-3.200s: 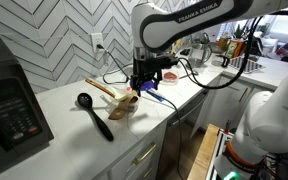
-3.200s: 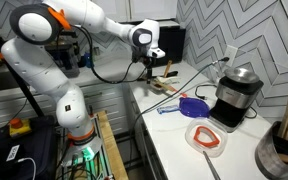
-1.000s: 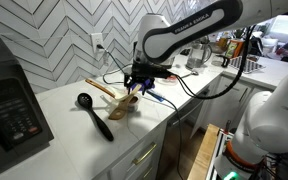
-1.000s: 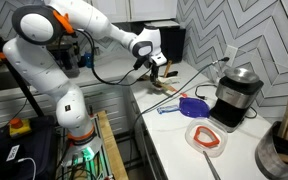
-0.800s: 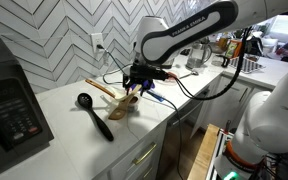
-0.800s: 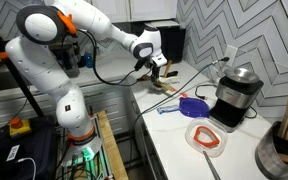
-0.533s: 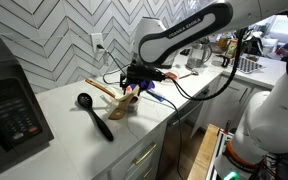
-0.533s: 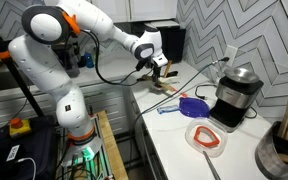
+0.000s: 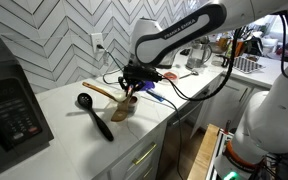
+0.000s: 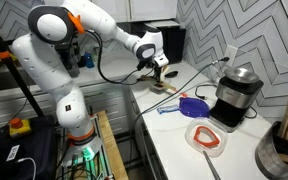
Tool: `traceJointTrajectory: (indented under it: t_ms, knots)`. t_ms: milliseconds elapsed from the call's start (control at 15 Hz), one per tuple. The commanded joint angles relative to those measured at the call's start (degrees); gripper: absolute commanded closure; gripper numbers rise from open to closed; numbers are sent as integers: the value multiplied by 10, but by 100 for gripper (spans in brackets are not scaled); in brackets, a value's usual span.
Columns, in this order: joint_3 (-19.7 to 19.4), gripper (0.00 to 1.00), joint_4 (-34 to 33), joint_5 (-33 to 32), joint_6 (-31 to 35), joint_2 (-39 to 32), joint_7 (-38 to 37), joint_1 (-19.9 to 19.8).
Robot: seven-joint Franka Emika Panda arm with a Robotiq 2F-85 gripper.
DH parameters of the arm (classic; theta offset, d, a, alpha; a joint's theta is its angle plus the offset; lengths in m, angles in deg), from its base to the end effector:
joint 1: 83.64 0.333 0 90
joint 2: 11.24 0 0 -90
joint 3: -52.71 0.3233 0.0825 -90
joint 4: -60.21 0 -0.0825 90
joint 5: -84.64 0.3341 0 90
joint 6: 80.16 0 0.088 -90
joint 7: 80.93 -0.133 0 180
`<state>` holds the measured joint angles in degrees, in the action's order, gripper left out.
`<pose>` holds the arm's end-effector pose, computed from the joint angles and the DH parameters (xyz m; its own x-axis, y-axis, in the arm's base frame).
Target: Move the white ladle to the clear bowl on the right
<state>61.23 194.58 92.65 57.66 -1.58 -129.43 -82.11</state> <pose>0.4569 0.0859 0.4328 0.7140 -0.6956 0.0796 -0.6669 -0.7103 -0.2254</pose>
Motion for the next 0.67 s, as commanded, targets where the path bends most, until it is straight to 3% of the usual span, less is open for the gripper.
traceJointTrajectory:
  t_ms: [0,600]
  knots:
    - [-4,100,-5,5,9,-10,-11,6]
    - [-30,99,-30,45,18,67,4,-6]
